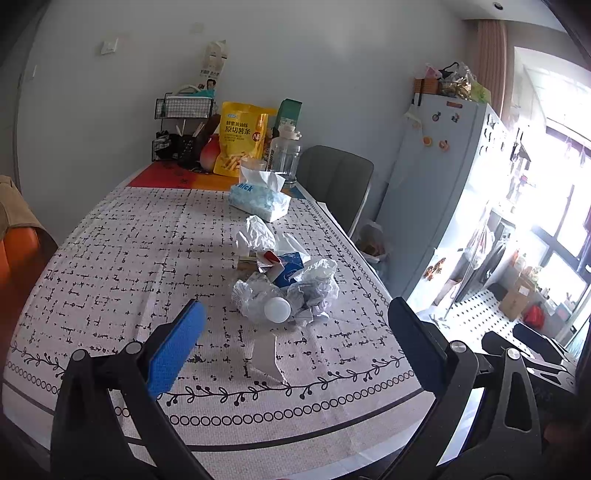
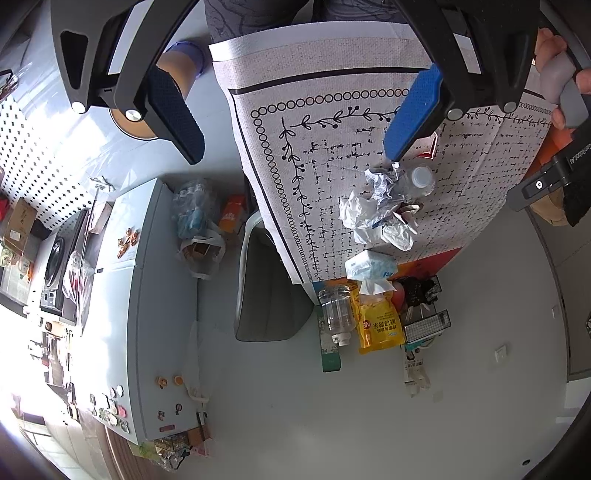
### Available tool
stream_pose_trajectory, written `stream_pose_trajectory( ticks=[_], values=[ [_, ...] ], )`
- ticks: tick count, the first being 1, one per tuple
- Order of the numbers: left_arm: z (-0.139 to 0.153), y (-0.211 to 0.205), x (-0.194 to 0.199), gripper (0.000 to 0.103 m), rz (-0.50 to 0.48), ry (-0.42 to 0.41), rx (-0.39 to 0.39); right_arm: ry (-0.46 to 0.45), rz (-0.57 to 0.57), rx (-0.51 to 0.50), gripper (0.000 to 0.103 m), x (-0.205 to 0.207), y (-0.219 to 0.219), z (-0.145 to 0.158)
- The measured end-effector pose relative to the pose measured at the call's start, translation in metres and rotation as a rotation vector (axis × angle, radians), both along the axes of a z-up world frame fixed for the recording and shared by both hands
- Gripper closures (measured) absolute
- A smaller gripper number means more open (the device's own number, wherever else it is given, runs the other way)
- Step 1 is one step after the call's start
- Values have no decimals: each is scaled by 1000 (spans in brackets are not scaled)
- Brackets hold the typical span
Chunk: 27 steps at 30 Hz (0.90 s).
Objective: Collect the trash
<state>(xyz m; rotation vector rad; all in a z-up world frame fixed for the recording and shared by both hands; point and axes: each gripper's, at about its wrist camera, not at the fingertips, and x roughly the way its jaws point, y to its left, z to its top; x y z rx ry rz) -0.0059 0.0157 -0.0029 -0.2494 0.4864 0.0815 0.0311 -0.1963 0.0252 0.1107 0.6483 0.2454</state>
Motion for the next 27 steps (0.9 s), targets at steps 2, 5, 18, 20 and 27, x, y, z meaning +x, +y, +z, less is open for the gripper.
stream_pose_trajectory(
  ticks=[2,5,18,20,27],
  values=[
    [0,1,0,5,0,1,-2,3,0,1,7,1,1,-1],
    [-1,1,1,5,2,1,-1,6,1,0,7,2,3,-1],
    [-3,3,-1,5,4,6,-9,12,4,-3,7,2,4,0],
    [-2,3,-1,5,5,4,-4,7,4,-7,7,1,4,1],
    [-2,2,-1,5,5,4,-4,8,-2,-7,7,1,2,0]
  ],
)
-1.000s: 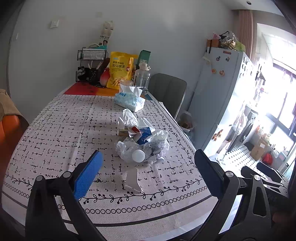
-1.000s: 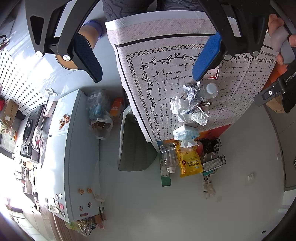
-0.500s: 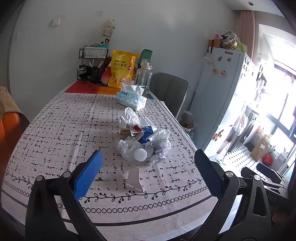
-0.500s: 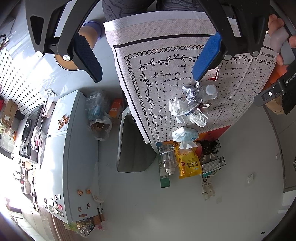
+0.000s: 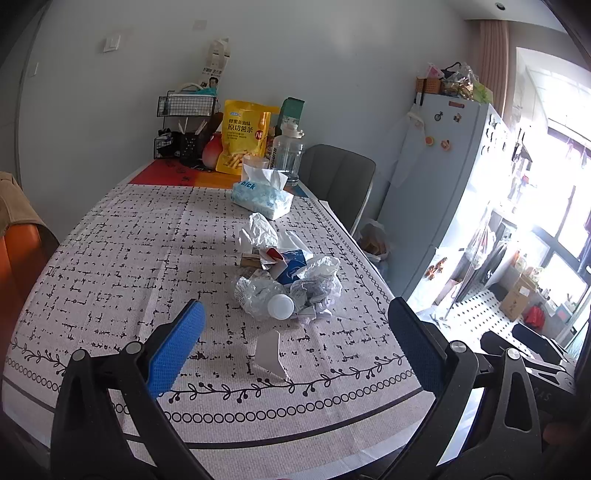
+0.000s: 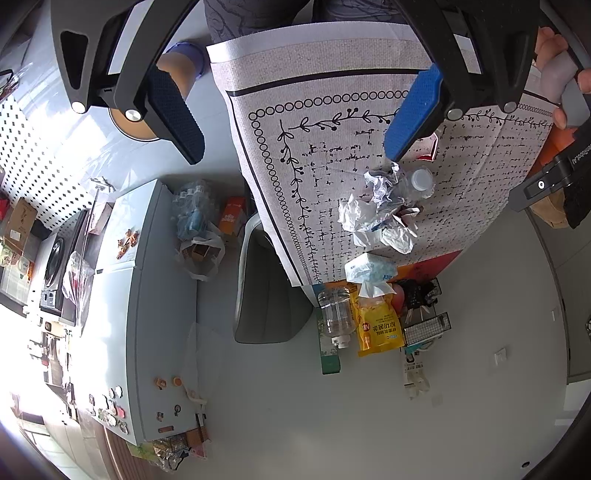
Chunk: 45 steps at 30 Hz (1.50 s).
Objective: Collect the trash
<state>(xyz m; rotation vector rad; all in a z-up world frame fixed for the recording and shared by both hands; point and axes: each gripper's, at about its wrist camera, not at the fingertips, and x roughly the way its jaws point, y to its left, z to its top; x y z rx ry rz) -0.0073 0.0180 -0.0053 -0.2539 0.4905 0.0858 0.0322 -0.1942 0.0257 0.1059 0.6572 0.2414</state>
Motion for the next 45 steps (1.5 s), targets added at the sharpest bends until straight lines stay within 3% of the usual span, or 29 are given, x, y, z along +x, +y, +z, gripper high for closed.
stream_pose_trajectory(
  ticks=[26,38,45],
  values=[
    [-8,1,1,5,-5,7,-1,1,-6,-6,8,3,1,-5],
    [-17,17,5,5,-2,13,-34,-6,14,1,8,11,9,-9],
    [-37,38,12,5,23,51,-83,9,49,-1,8,21,24,-18]
  ],
)
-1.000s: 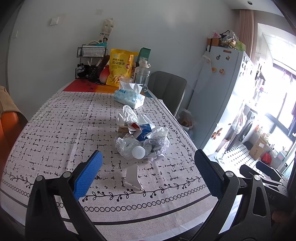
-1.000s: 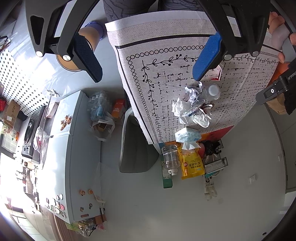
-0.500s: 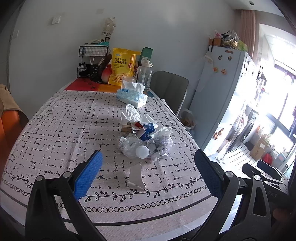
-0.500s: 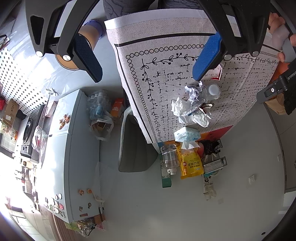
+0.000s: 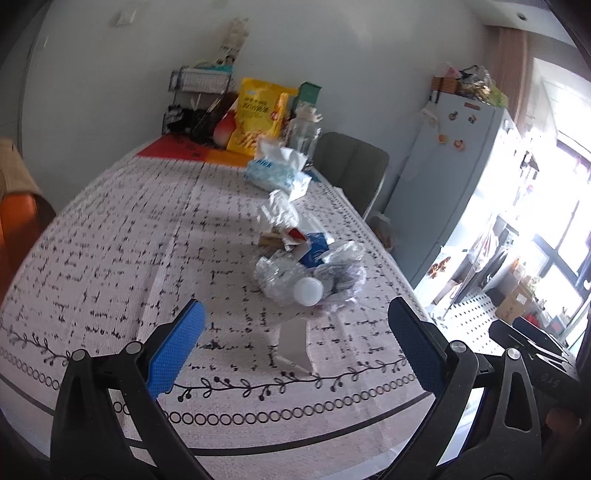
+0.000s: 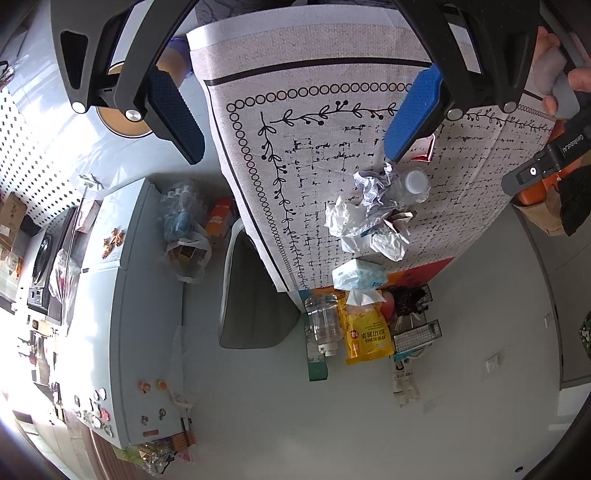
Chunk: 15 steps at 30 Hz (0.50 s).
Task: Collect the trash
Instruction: 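Lower the left tool onto the red-and-white paper scrap and close it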
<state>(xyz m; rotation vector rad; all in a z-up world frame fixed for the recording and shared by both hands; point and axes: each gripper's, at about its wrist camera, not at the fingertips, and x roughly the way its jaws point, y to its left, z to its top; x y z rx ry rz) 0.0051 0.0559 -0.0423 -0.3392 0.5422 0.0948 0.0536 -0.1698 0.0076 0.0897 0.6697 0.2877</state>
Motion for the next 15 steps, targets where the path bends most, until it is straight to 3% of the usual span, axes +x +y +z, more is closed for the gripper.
stream_pose_trajectory(
  ticks=[5,15],
  values=[
    [-17,12,12,6,9,31,-21,26,29,20,8,9,13,-9],
    [-48,5,52,18,-50,125,-32,95,26,57,8,34,13,-35]
  ],
)
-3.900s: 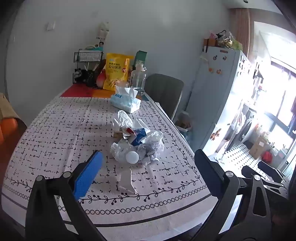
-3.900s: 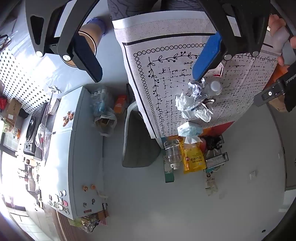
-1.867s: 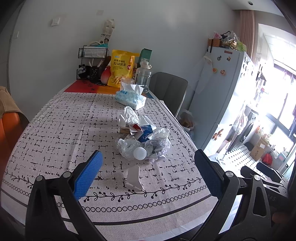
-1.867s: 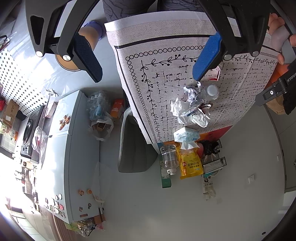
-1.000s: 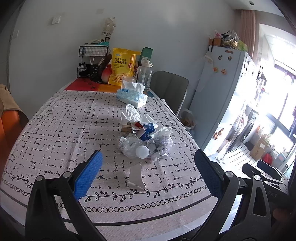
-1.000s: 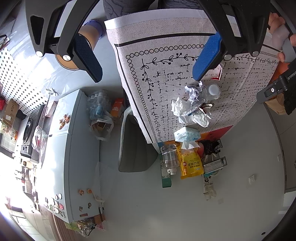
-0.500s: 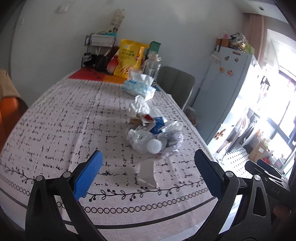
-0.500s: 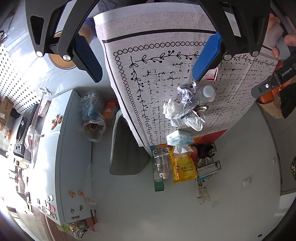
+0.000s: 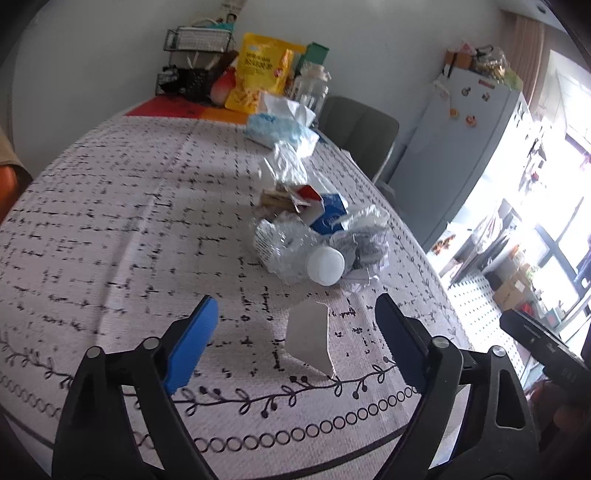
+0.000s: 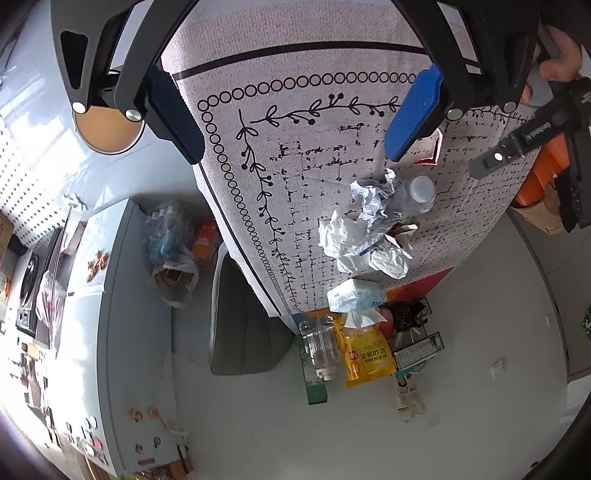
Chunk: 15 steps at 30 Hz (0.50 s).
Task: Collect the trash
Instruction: 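Lower the left tool onto the red-and-white paper scrap and close it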
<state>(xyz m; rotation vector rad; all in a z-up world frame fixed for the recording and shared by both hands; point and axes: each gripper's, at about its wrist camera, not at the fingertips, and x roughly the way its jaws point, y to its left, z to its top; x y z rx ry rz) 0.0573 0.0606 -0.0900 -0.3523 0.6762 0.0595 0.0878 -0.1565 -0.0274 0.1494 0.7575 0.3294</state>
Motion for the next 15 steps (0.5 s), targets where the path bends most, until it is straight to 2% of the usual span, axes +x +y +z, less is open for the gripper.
stream_pose_trajectory(
  ticks=[8,9,10,11,12,13,15],
  values=[
    [-28,-14,25,28,-30,116,6,49,16,14,8,18,-1,-18],
    [-32,-14,29,41,-31,137,5,57,23,20,8,21,1,-20],
    [-33,-15,30,46,-22,142,20,60,28,24,8,24,2,-21],
    [-32,-16,30,70,-20,144,27,61,33,27,8,25,4,-22],
    [-34,-14,34,84,-28,163,7,62,43,31,8,28,7,-22],
    [-34,-11,34,86,-25,163,-6,61,55,33,8,30,10,-21],
    [-29,-5,33,97,1,148,6,63,85,31,9,36,19,-20]
  ],
)
